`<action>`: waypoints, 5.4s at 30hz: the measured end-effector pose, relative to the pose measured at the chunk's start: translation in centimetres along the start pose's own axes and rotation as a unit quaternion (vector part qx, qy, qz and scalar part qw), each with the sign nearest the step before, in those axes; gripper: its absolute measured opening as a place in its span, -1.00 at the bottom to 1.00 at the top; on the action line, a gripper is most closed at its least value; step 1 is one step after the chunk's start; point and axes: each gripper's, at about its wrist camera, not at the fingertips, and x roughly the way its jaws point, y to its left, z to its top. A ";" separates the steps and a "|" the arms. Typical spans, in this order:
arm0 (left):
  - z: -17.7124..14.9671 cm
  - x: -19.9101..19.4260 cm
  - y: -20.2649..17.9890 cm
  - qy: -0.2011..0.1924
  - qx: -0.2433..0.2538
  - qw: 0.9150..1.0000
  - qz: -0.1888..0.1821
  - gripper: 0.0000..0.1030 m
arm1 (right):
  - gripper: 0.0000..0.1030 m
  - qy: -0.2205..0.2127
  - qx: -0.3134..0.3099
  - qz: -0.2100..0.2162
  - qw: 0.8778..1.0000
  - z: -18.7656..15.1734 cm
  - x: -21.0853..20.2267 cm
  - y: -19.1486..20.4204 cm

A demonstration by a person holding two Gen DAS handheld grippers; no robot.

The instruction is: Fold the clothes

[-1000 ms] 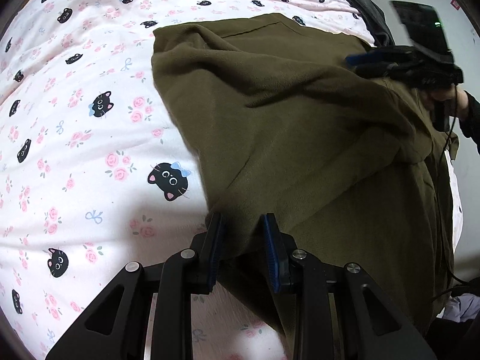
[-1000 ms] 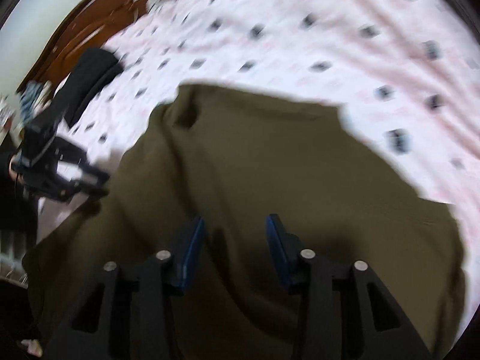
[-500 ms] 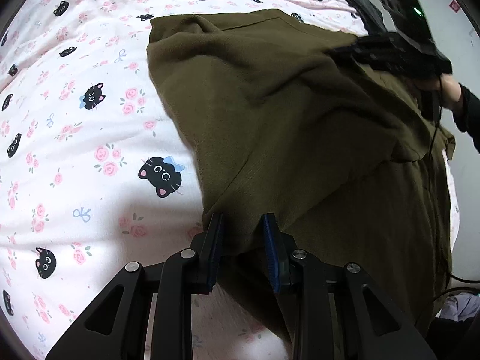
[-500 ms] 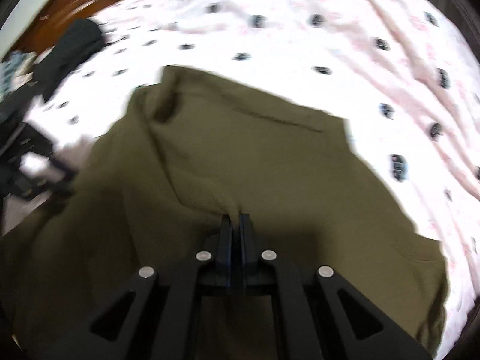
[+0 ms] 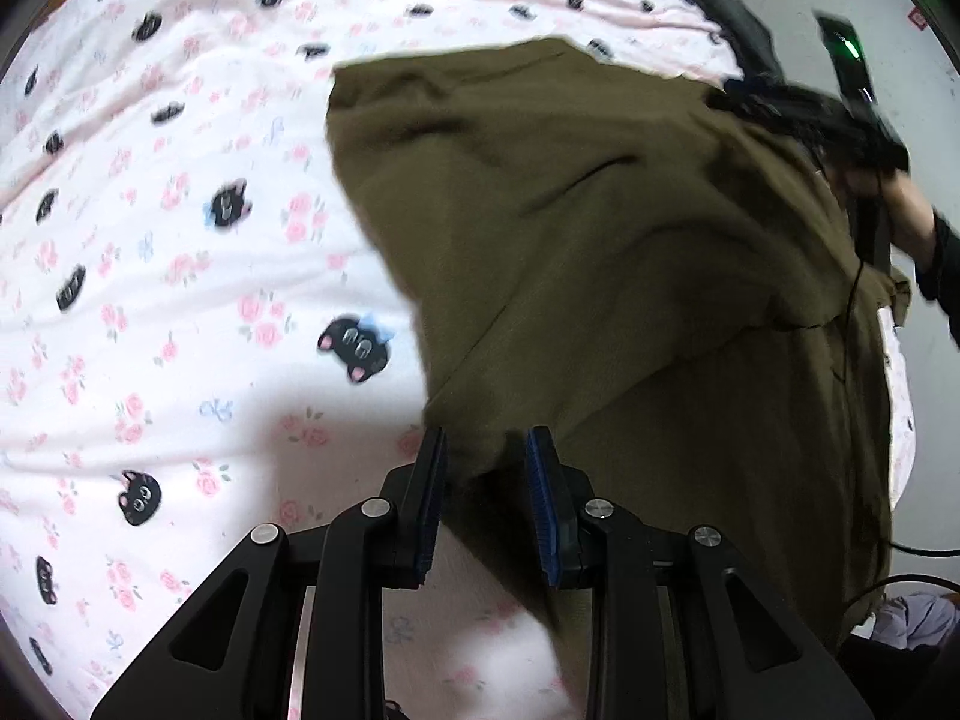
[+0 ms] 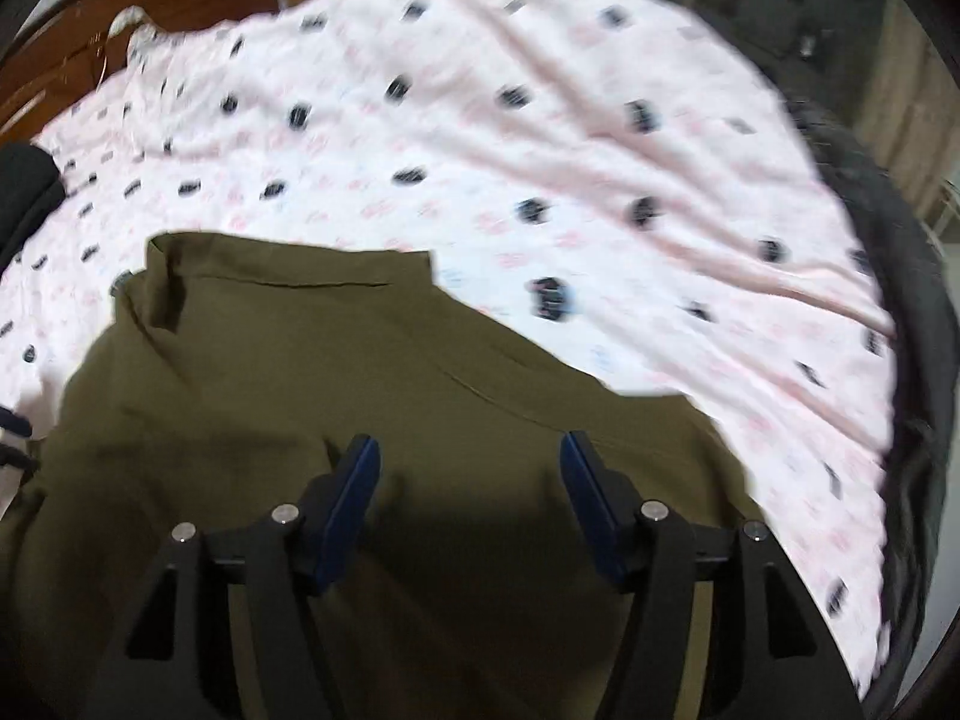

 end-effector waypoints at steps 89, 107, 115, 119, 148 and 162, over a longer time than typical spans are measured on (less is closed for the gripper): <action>6.7 -2.0 -27.5 0.000 0.079 0.991 -0.106 -0.50 | -0.69 -0.021 0.300 0.203 0.932 -18.0 -32.4 -24.9; 1.3 -5.7 -3.0 -0.037 -0.051 0.997 -0.038 -0.50 | -0.68 0.017 0.214 0.313 0.925 5.8 -9.6 4.4; 0.1 -3.1 -0.9 -0.027 -0.042 0.997 -0.055 -0.49 | 0.07 0.096 0.151 0.262 0.948 4.2 -0.9 12.2; 0.5 -1.5 -1.8 -0.016 -0.032 0.997 -0.064 -0.49 | 0.22 0.069 0.131 0.260 0.954 3.4 -3.7 11.7; 4.5 4.6 -4.9 -0.028 -0.060 0.997 0.026 -0.43 | 0.22 0.060 0.058 -0.101 0.991 -21.1 -11.6 -6.9; 6.3 5.1 -5.1 -0.061 -0.088 0.994 0.002 -0.72 | -0.61 0.084 0.011 -0.076 0.993 -21.0 -9.6 -6.4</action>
